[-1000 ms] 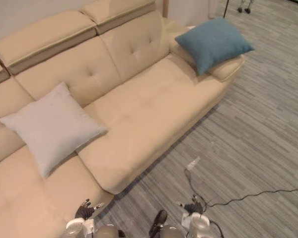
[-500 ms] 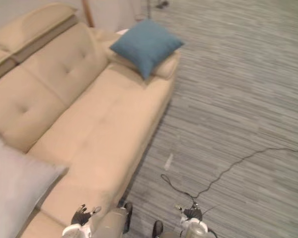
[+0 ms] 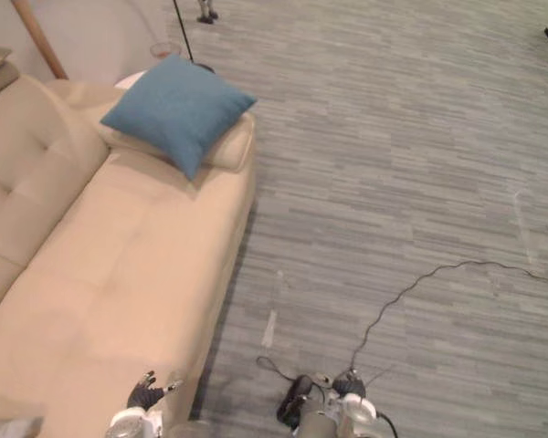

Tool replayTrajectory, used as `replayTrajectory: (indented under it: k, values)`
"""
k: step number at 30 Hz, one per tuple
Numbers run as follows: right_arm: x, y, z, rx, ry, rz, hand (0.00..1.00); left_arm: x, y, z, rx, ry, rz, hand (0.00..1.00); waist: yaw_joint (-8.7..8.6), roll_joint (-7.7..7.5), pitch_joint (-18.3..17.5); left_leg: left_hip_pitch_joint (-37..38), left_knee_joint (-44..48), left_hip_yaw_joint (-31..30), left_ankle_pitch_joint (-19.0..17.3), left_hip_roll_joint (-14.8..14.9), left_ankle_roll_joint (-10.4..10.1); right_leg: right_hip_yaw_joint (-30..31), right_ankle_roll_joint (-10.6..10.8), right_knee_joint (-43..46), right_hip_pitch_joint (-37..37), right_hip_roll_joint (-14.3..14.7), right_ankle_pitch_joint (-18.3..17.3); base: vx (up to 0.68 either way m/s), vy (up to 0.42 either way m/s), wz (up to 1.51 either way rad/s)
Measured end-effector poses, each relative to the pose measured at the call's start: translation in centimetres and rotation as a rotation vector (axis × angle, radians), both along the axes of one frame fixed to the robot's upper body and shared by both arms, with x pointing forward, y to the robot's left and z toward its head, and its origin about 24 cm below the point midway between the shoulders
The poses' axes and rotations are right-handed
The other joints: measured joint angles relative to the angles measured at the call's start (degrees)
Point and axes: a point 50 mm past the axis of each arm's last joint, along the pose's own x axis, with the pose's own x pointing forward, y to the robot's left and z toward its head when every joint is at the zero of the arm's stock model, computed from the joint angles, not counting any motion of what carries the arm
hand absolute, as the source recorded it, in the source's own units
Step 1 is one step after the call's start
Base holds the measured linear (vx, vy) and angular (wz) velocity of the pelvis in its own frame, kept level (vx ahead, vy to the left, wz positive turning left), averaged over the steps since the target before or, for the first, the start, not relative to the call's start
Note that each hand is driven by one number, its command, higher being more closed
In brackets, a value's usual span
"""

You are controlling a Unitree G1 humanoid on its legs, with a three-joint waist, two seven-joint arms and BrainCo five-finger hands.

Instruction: Pick up cushions and gather them together orderly.

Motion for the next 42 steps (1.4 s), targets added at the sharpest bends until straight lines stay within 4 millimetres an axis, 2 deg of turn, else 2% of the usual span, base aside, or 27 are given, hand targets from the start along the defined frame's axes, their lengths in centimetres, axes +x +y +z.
replayTrajectory:
  k: [1,2,4,6,7,8,10,11,12,13,15,17,18,19,20,24,25,27,28,29,31,32,33,36,39,40,42]
  values:
    - [-0.3,0.1,-0.2,-0.002,0.015,0.009,0.0,0.0,0.3,0.1,0.006,-0.002,0.005,0.0,0.11,0.01,1.1,-4.0,11.6,-0.4,2.3,1.8,1.5,0.2,-0.6,-2.9,5.0,2.2,-1.2,0.35,-0.189,-0.05]
    - [-0.4,0.2,-0.2,-0.002,0.023,0.011,0.0,0.1,0.5,0.1,0.011,-0.004,0.004,0.0,0.12,-0.13,1.4,-5.3,14.6,-0.2,1.0,1.8,1.9,0.3,-0.9,-3.7,6.7,2.6,-1.6,0.52,-0.252,-0.14]
    - [-0.3,0.5,-0.4,-0.002,0.04,0.027,0.0,0.4,1.4,0.4,0.04,-0.017,-0.003,0.0,0.46,-2.01,2.4,-10.9,17.0,0.9,-3.4,-1.7,1.7,1.7,-1.5,-7.9,12.4,2.8,-2.6,0.43,-0.18,-0.25]
    - [0.5,0.5,-0.1,-0.007,0.021,0.027,0.0,0.6,1.4,0.6,0.042,-0.028,-0.002,0.0,1.45,-2.71,2.9,-16.2,5.8,3.2,-5.5,-5.9,1.4,3.4,-0.9,-11.0,15.6,2.8,-2.1,0.44,-0.035,-0.54]
    - [0.7,0.5,0.0,-0.011,0.015,0.025,0.0,0.8,1.4,0.7,0.042,-0.034,-0.002,0.0,2.34,-2.9,3.0,-17.1,-6.7,3.4,-4.7,-8.4,1.4,4.2,-0.8,-12.7,17.1,2.6,-2.2,0.5,0.026,-0.5]
    - [0.7,0.5,0.0,-0.012,0.014,0.025,0.0,0.8,1.4,0.7,0.041,-0.035,-0.003,0.0,2.58,-2.88,3.0,-17.2,-11.4,3.4,-3.9,-9.3,1.3,4.3,-0.7,-13.3,17.7,2.6,-2.3,0.45,0.078,-0.37]
    - [0.7,0.2,0.1,-0.019,0.014,0.024,0.0,0.2,1.0,0.4,0.031,-0.021,-0.004,0.0,3.12,-1.52,2.5,-16.0,-30.8,3.5,7.8,-10.9,1.3,5.4,2.6,-15.1,20.6,3.7,-4.2,0.43,0.103,-0.33]
    - [0.7,0.8,-0.1,-0.003,0.016,0.029,0.0,-0.2,1.1,0.3,0.033,-0.009,-0.003,0.0,3.71,-1.85,2.6,-14.5,-31.2,4.1,13.1,-11.2,4.6,6.7,4.2,-15.5,22.3,3.7,-5.2,0.53,0.091,-0.22]
    - [0.8,2.1,-0.2,0.028,0.012,0.035,0.0,0.0,2.0,0.5,0.054,-0.015,-0.001,0.0,3.94,-5.29,1.9,-14.4,-30.9,5.0,10.5,-13.3,5.2,7.4,4.2,-15.9,23.0,1.5,-5.5,0.64,0.094,-0.1]
    - [0.9,2.1,-0.2,0.029,0.01,0.039,0.0,0.2,2.1,0.6,0.056,-0.02,-0.003,0.0,3.94,-5.93,2.0,-14.9,-28.8,5.0,8.4,-14.0,5.5,8.1,4.3,-15.3,23.0,0.6,-5.4,0.64,0.099,0.07]
    - [0.9,1.9,-0.1,0.009,0.012,0.062,0.0,-0.1,2.1,0.5,0.053,-0.013,0.007,0.0,4.41,-5.77,2.0,-13.9,-23.6,5.7,3.3,-14.3,6.6,10.5,6.0,-5.8,22.0,-1.9,-6.2,0.5,0.134,-0.11]
    - [0.4,1.9,-0.3,0.015,0.022,0.07,0.0,-1.0,2.0,0.1,0.049,0.02,0.005,0.0,4.35,-5.47,2.0,-7.0,-20.9,6.4,-2.5,-14.8,7.5,13.8,11.3,25.1,13.4,-8.0,-3.9,0.5,0.125,-0.13]
    - [0.3,1.9,-0.3,0.016,0.024,0.07,0.0,-1.1,2.0,0.1,0.049,0.022,0.004,0.0,4.22,-5.5,2.0,-6.0,-20.8,6.3,-3.1,-15.0,7.6,13.9,11.4,29.9,11.8,-8.7,-3.8,0.5,0.072,0.15]
    - [0.3,1.8,-0.4,0.016,0.025,0.073,0.0,-1.0,1.9,0.1,0.05,0.021,-0.002,0.0,3.78,-5.14,2.1,-2.2,-21.5,5.8,-4.3,-15.1,7.9,12.9,9.6,38.7,7.7,-10.6,-4.8,0.46,0.04,0.25]
    - [0.4,1.6,-0.3,0.011,0.023,0.075,0.0,-1.0,1.9,0.1,0.05,0.02,-0.003,0.0,3.28,-4.74,2.1,0.8,-23.3,5.0,-4.3,-15.0,7.9,10.0,7.3,38.5,5.5,-11.8,-6.2,0.45,0.025,0.25]
    - [1.0,0.9,0.1,-0.024,0.014,0.104,0.0,-0.2,1.4,0.3,0.04,-0.004,-0.005,0.0,2.96,-3.07,3.0,6.6,-27.7,3.5,-4.5,-13.0,7.7,7.2,6.3,24.2,0.5,-10.7,-7.2,0.42,-0.093,0.16]
    - [1.2,0.6,0.2,-0.035,0.012,0.111,0.0,0.3,1.1,0.5,0.033,-0.026,-0.005,0.0,2.42,-1.83,3.5,8.5,-28.9,1.9,-5.3,-11.1,6.3,10.8,7.3,11.4,-2.0,-7.4,-4.2,0.26,-0.162,0.4]
    - [0.2,0.8,-0.2,-0.029,0.037,0.109,0.0,0.6,1.1,0.6,0.038,-0.034,-0.005,0.0,1.55,-3.04,3.2,9.8,-28.7,-1.8,-7.8,-10.9,3.7,23.1,8.7,-3.8,-3.3,-4.0,4.5,0.43,-0.339,0.86]
    - [-0.1,0.8,-0.3,-0.027,0.046,0.107,0.0,0.5,1.2,0.6,0.04,-0.031,-0.003,0.0,1.25,-3.29,3.0,9.9,-28.4,-2.8,-8.8,-11.0,3.1,24.6,8.9,-4.7,-3.1,-3.8,5.7,0.46,-0.463,1.16]
    - [-0.8,0.3,-0.4,-0.029,0.058,0.088,0.0,-0.1,0.6,0.2,0.028,-0.009,0.009,0.0,0.5,-1.89,2.3,10.5,-26.8,-6.1,-11.2,-9.5,1.6,24.1,7.3,-0.9,-3.2,-2.6,8.3,0.31,-0.336,0.74]
    - [-1.0,-0.1,-0.4,-0.037,0.07,0.091,0.0,-0.7,0.3,0.0,0.018,0.006,0.012,0.0,0.31,-0.97,0.8,7.4,-20.9,-7.2,-11.0,-8.0,1.3,21.7,5.9,-0.4,-2.9,-1.9,5.5,0.35,-0.319,0.86]
    - [-0.9,-0.5,-0.3,-0.047,0.064,0.088,0.0,-0.4,0.1,0.0,0.009,-0.001,0.018,0.0,-0.57,0.62,0.7,-0.6,-6.8,-7.3,-8.2,-5.7,-0.2,16.8,4.9,-2.1,0.1,-1.1,4.6,0.42,-0.379,1.19]
    - [-1.4,-0.5,-0.5,-0.045,0.078,0.081,0.0,-0.4,0.0,0.0,0.003,-0.004,0.031,0.0,-0.23,0.73,1.0,-4.9,2.2,-4.1,-3.2,-2.9,0.5,15.2,3.9,-4.8,3.7,0.3,4.1,0.34,-0.331,0.99]
    - [-1.7,-0.3,-0.6,-0.026,0.081,0.056,0.0,-0.7,0.3,0.0,0.011,0.002,0.031,0.0,0.91,0.44,1.2,-8.0,8.1,1.5,-3.6,0.0,1.4,13.4,3.2,-9.7,10.2,1.3,4.1,0.3,-0.184,0.37]
    - [-0.8,-0.6,-0.3,-0.039,0.058,0.057,0.0,-0.6,0.5,0.1,0.015,-0.004,0.028,0.0,1.25,0.08,1.4,-12.2,-2.0,7.2,-6.3,-1.9,0.9,11.3,3.6,-13.7,13.7,0.3,4.3,0.28,-0.037,0.18]
    - [-0.6,-0.6,-0.2,-0.039,0.053,0.055,0.0,-0.5,0.5,0.1,0.017,-0.005,0.027,0.0,1.32,-0.04,1.4,-13.0,-10.6,9.9,-4.8,-2.9,1.1,10.0,4.1,-14.4,14.4,-0.4,4.4,0.29,0.078,0.42]
    - [-0.8,-0.7,-0.2,-0.037,0.056,0.051,0.0,-0.6,0.5,0.0,0.017,0.001,0.026,0.0,1.31,0.25,1.3,-12.9,-22.5,18.0,3.6,-3.1,1.8,7.4,6.3,-15.0,16.2,-0.9,3.1,0.32,0.119,0.54]
